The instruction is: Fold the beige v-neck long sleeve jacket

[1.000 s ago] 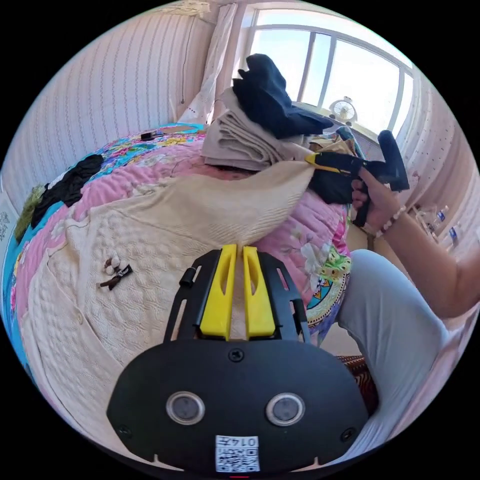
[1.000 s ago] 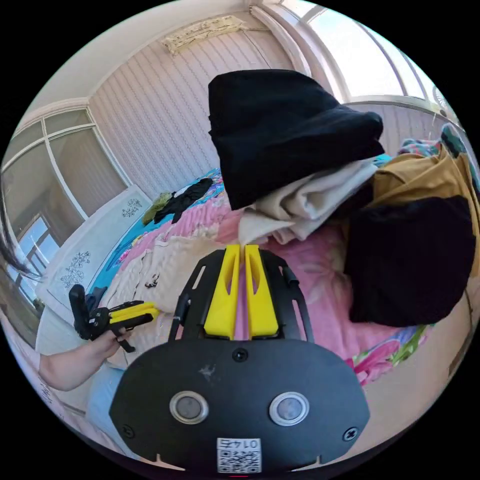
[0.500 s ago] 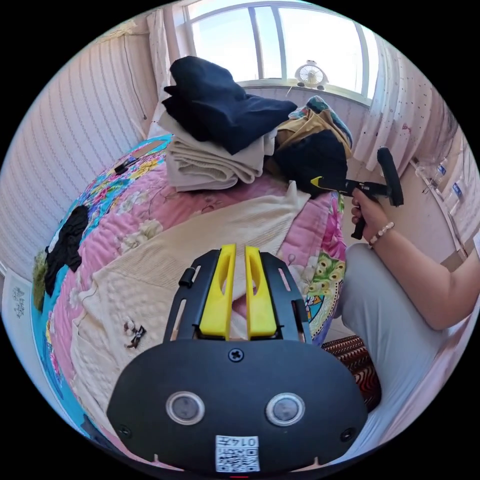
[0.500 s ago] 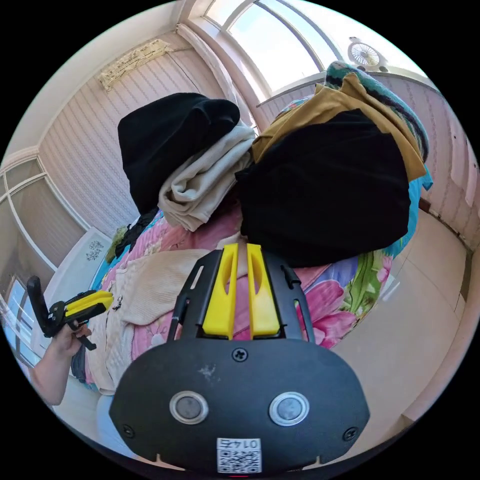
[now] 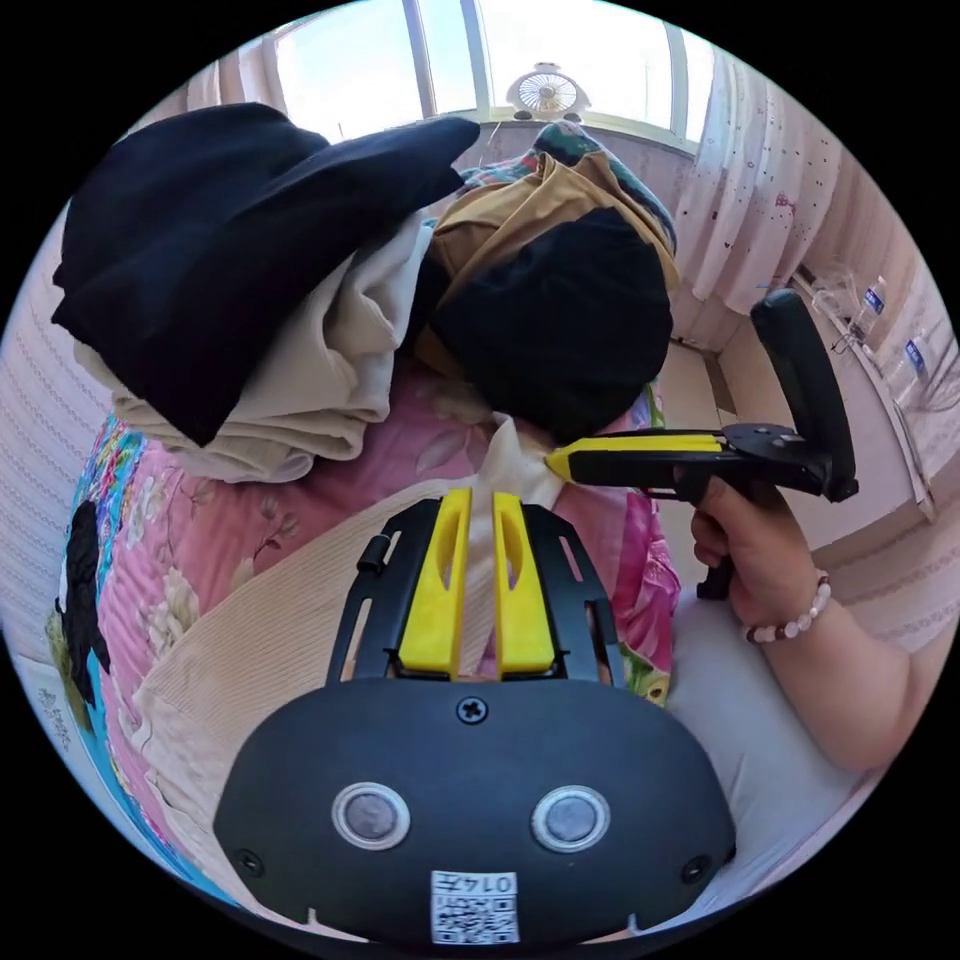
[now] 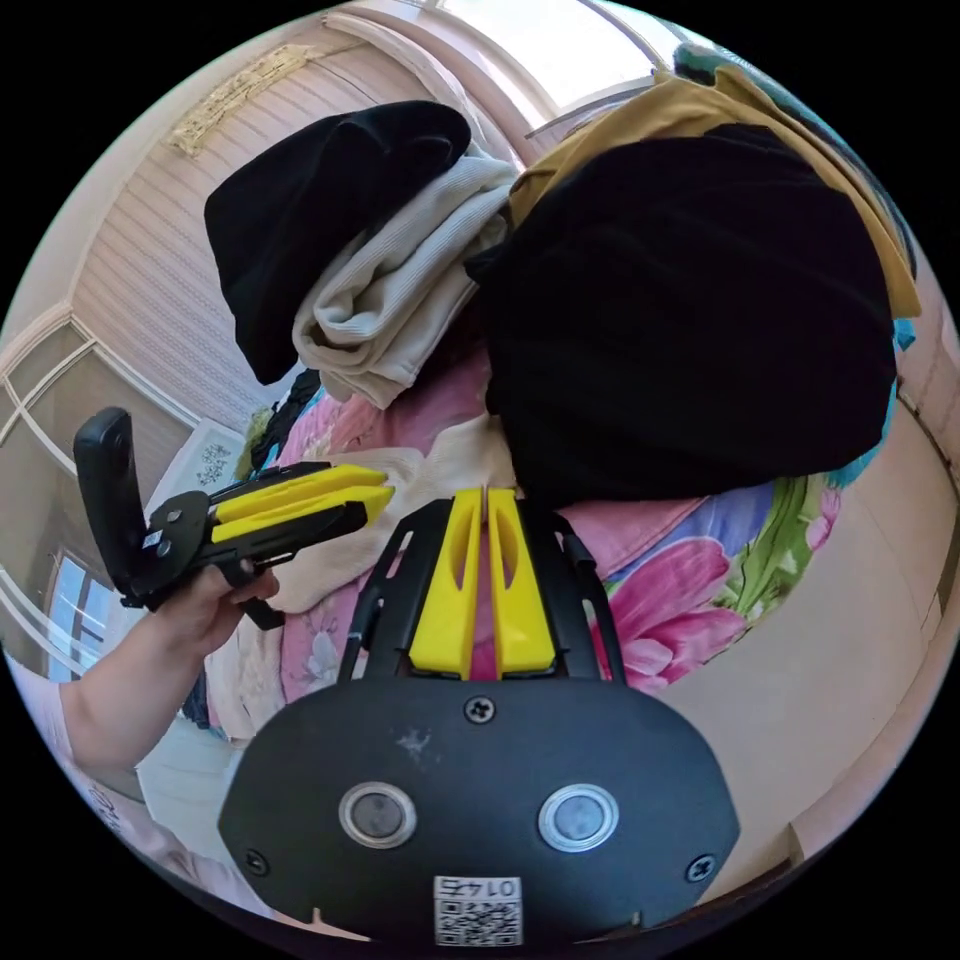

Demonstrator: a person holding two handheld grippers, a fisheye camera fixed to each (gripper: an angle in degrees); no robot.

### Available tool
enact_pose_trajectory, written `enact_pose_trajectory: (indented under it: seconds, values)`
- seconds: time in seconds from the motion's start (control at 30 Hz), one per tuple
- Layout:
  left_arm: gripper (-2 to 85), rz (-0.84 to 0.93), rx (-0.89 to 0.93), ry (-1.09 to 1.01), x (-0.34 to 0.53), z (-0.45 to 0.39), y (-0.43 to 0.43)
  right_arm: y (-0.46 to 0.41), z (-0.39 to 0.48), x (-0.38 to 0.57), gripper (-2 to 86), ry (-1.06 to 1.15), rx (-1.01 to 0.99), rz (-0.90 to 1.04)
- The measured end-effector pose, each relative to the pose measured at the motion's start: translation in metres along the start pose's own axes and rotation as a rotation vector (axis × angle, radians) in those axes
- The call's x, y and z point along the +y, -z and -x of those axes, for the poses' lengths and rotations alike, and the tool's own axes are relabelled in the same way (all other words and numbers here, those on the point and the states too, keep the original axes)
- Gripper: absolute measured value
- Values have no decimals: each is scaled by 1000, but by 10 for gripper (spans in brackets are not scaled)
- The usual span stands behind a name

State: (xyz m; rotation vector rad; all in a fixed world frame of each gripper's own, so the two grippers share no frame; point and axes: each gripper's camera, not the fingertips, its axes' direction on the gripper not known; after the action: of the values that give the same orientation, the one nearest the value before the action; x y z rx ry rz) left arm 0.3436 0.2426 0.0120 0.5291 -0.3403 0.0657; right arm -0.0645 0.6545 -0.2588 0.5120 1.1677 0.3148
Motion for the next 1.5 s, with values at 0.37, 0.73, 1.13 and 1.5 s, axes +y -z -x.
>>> enact_pose_trajectory:
  seconds: [0.37,0.73,1.13,1.5]
  values:
    - [32,96,41,-13,-28,14,-46,35,19,-9,2,136,-218,-110]
    - [3,-326,58,136,10,44,40,100,89,-15,1,308,-187,-356]
    - [39,-280,62,99,108,78,155,107,180,-78,-2,104,-107,-186]
    - [-5,-79,-517,759,524,184,405,74,467,-141,-1,615,-33,-4]
